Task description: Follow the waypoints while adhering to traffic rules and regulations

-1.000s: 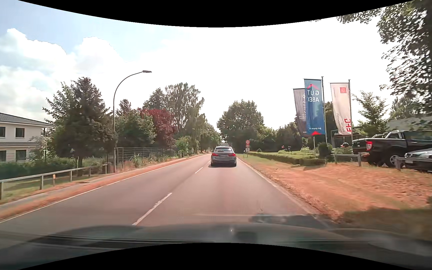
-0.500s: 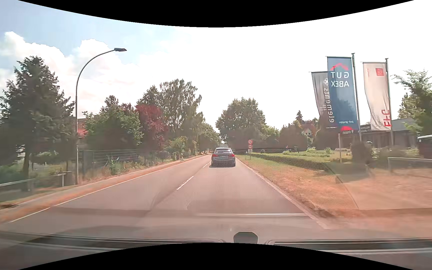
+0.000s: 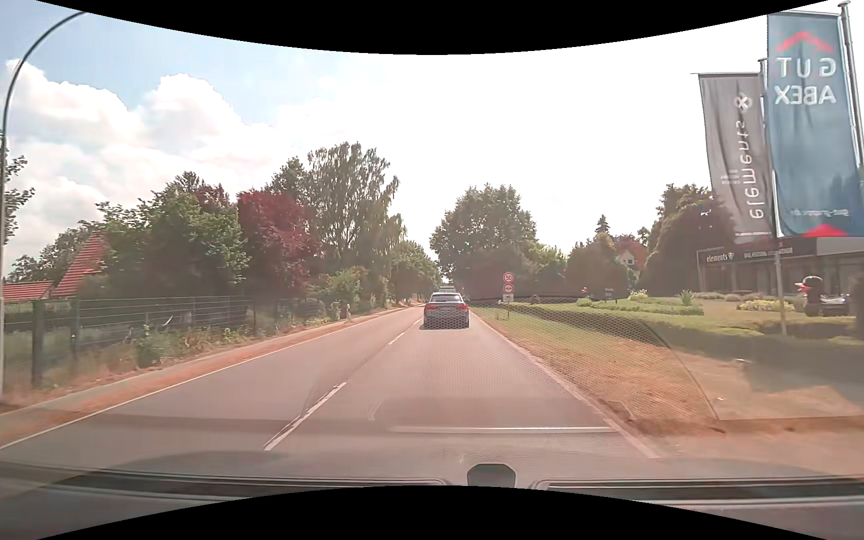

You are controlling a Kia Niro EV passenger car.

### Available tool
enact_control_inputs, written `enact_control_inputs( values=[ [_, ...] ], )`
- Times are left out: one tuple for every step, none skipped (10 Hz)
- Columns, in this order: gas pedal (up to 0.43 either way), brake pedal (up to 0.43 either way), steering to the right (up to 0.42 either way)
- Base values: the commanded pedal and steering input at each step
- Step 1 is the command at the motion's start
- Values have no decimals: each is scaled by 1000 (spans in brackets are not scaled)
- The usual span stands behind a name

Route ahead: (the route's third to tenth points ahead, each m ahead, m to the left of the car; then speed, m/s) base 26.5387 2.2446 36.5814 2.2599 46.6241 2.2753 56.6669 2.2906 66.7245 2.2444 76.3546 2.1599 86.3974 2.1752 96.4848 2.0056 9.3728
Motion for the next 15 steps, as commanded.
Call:
enact_control_inputs(
  values=[
    [240, 0, -3],
    [240, 0, -4],
    [240, 0, -5],
    [240, 0, -5],
    [240, 0, -4],
    [240, 0, -4],
    [240, 0, -4],
    [240, 0, -3],
    [240, 0, -3],
    [240, 0, -3],
    [240, 0, -3],
    [240, 0, -3],
    [240, 0, -3],
    [240, 0, -3],
    [240, 0, -3]
  ],
)
